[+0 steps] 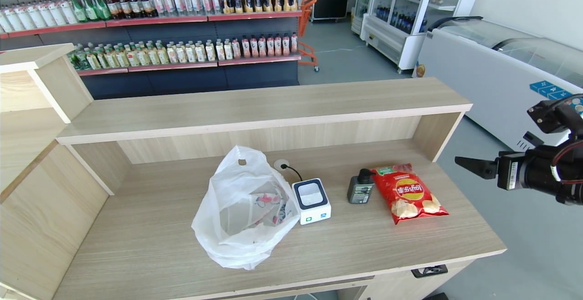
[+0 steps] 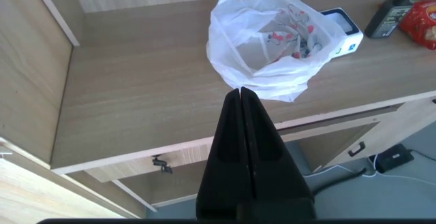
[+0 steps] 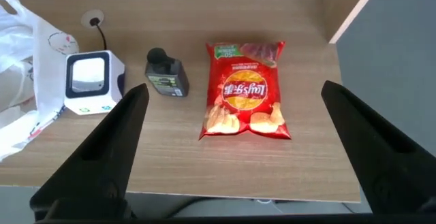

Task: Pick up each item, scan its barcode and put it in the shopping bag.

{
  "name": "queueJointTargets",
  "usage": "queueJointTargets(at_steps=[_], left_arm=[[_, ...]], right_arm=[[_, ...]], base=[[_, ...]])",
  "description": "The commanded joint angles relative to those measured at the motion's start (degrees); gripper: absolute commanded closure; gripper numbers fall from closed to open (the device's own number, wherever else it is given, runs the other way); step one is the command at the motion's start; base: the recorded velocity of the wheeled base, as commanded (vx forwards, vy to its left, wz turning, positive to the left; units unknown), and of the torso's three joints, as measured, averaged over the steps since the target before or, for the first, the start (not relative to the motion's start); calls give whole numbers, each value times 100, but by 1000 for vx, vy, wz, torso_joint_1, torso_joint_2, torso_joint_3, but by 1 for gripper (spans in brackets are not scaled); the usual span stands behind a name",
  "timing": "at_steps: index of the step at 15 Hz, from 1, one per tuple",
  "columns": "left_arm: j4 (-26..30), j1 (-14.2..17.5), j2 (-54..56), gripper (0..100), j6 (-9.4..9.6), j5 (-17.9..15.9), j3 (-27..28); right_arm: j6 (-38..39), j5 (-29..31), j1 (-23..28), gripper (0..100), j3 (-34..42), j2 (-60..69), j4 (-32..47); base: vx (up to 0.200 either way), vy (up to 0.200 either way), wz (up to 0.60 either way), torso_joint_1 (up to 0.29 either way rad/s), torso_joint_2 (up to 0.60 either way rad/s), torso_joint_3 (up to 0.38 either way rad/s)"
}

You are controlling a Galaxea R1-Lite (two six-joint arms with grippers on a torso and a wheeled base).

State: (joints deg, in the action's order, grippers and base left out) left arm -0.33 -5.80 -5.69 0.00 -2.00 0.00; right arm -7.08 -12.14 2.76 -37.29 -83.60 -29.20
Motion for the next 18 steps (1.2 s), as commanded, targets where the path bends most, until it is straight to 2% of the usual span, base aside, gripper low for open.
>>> queueJointTargets(at_steps=[1, 2, 3, 6, 10, 11, 13, 18], left_arm=[[-2, 0, -2, 100, 0, -2, 0], [-2, 0, -2, 100, 0, -2, 0], [-2, 0, -2, 100, 0, -2, 0], [-2, 0, -2, 100, 0, -2, 0], [-2, 0, -2, 100, 0, -2, 0], [-2, 0, -2, 100, 0, -2, 0], [-2, 0, -2, 100, 0, -2, 0], [-2, 0, -2, 100, 0, -2, 0]], right_arm=[[-259, -385, 225, 0, 477, -1018, -1343], [-373, -675, 313, 0, 635, -1193, -1695], [-672, -1027, 436, 0, 758, -1281, -1712], [-997, -1291, 533, 0, 1092, -1396, -1721], [-1181, -1871, 806, 0, 952, -1879, -1958], [-1603, -2020, 946, 0, 978, -2116, -2073], [-1849, -2205, 1078, 0, 917, -2362, -2073], [-2148, -2231, 1166, 0, 556, -2872, -2037]], base=[[0, 0, 0, 0, 0, 0], [0, 0, 0, 0, 0, 0], [0, 0, 0, 0, 0, 0], [0, 0, 0, 0, 0, 0], [0, 0, 0, 0, 0, 0], [0, 0, 0, 0, 0, 0], [0, 0, 0, 0, 0, 0], [0, 0, 0, 0, 0, 0]])
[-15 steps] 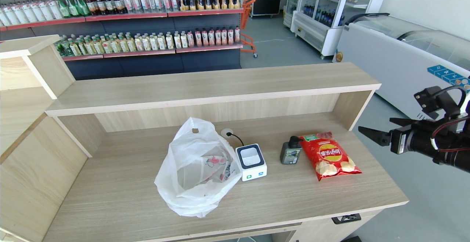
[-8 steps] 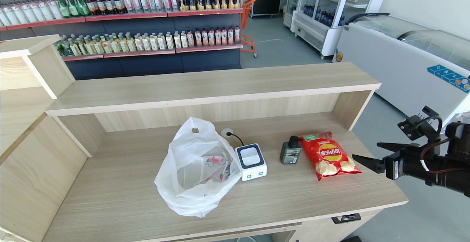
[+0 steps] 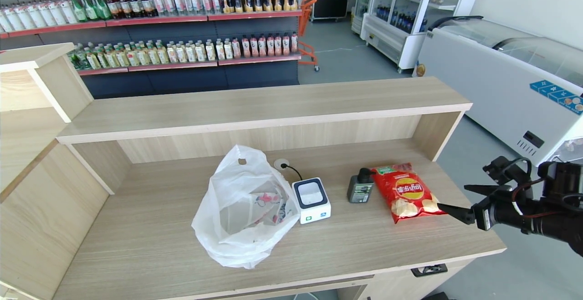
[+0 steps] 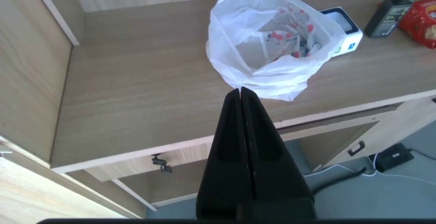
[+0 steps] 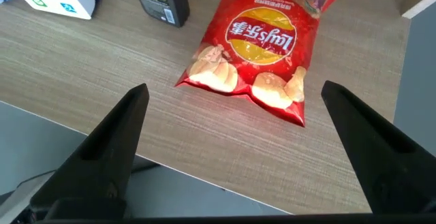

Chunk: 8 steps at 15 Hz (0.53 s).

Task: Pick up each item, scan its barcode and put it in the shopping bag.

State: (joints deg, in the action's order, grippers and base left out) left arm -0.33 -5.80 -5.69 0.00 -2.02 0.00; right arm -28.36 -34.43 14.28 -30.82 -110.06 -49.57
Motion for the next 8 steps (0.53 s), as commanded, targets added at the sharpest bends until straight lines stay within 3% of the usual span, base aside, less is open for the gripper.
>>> queueJointTargets(at_steps=[1, 6, 8], left_arm=[[-2, 0, -2, 100, 0, 0, 0], [-11, 0, -2, 100, 0, 0, 0], [-2, 0, -2, 100, 0, 0, 0]], right_arm=[[-21, -3, 5, 0, -153, -288, 17], [14, -20, -127, 0, -390, -578, 96], [23, -530, -179, 0, -636, -701, 228]], base=[[0, 0, 0, 0, 0, 0], [0, 0, 0, 0, 0, 0], [0, 0, 0, 0, 0, 0]])
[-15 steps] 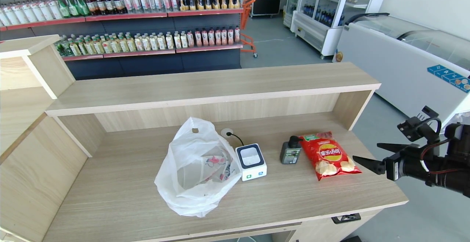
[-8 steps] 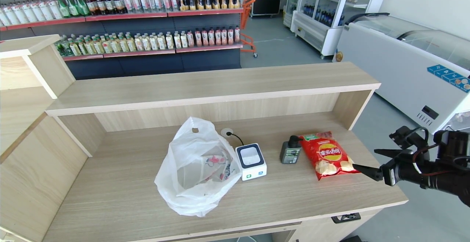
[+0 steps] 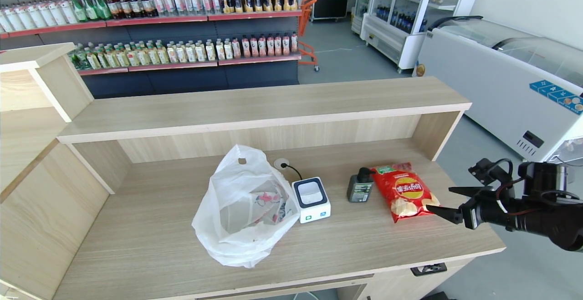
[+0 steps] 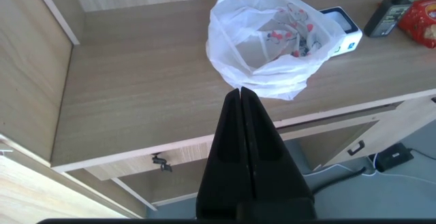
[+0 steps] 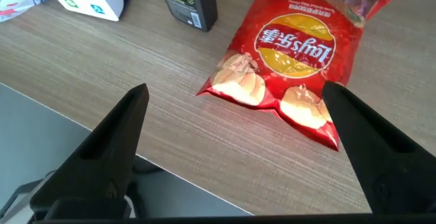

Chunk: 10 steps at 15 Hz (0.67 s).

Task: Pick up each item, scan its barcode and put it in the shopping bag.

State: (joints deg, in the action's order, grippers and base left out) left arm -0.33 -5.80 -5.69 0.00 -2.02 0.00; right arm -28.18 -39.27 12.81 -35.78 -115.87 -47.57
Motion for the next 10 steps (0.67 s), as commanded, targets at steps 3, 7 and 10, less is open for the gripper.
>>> queueJointTargets(at_steps=[3, 7, 10], left_arm=[[-2, 0, -2, 100, 0, 0, 0], [-2, 0, -2, 100, 0, 0, 0], [-2, 0, -2, 100, 0, 0, 0]], right_arm=[[-3, -380, -130, 0, -404, -313, 55], [6, -380, -130, 0, -764, -603, 169], [15, -503, -103, 0, -1309, -999, 310]], base=[[0, 0, 0, 0, 0, 0], [0, 0, 0, 0, 0, 0], [0, 0, 0, 0, 0, 0]])
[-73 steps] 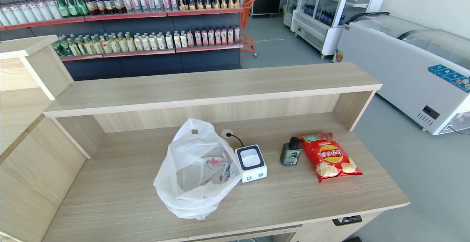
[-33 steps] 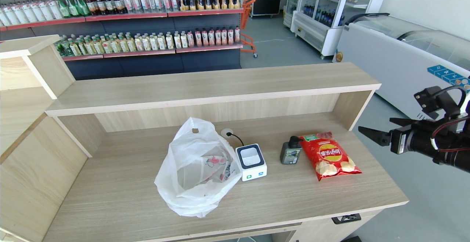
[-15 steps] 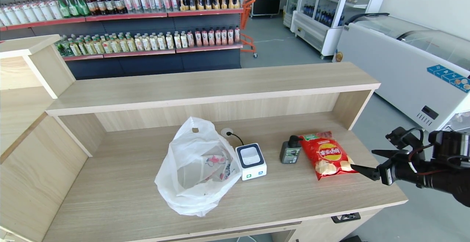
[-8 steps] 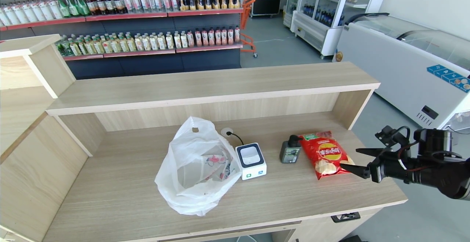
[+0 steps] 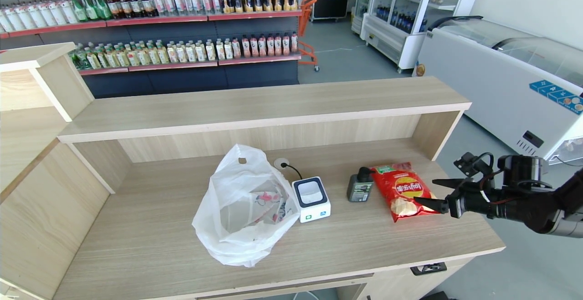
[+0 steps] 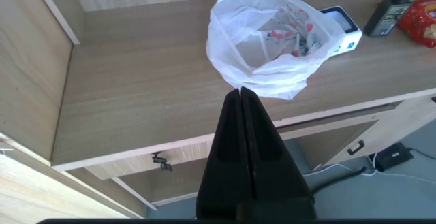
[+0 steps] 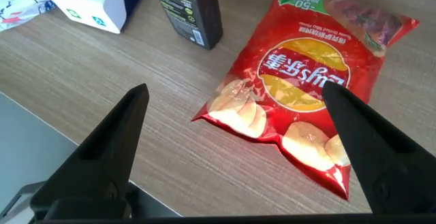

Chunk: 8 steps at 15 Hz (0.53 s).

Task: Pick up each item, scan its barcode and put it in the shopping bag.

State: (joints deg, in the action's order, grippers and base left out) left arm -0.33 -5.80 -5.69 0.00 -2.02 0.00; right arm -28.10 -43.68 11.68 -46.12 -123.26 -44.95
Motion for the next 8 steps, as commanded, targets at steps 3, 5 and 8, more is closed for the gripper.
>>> queueJointTargets(at_steps=[3, 5, 8], left_arm=[[-2, 0, -2, 100, 0, 0, 0], [-2, 0, -2, 100, 0, 0, 0], [-11, 0, -2, 100, 0, 0, 0]], right_arm=[[-3, -510, 19, 0, -917, -585, 364], [-11, -862, -25, 0, -1303, -779, 584], [-11, -1283, -192, 0, -1558, -972, 724]], base=[[0, 0, 0, 0, 0, 0], [0, 0, 0, 0, 0, 0], [0, 0, 0, 0, 0, 0]])
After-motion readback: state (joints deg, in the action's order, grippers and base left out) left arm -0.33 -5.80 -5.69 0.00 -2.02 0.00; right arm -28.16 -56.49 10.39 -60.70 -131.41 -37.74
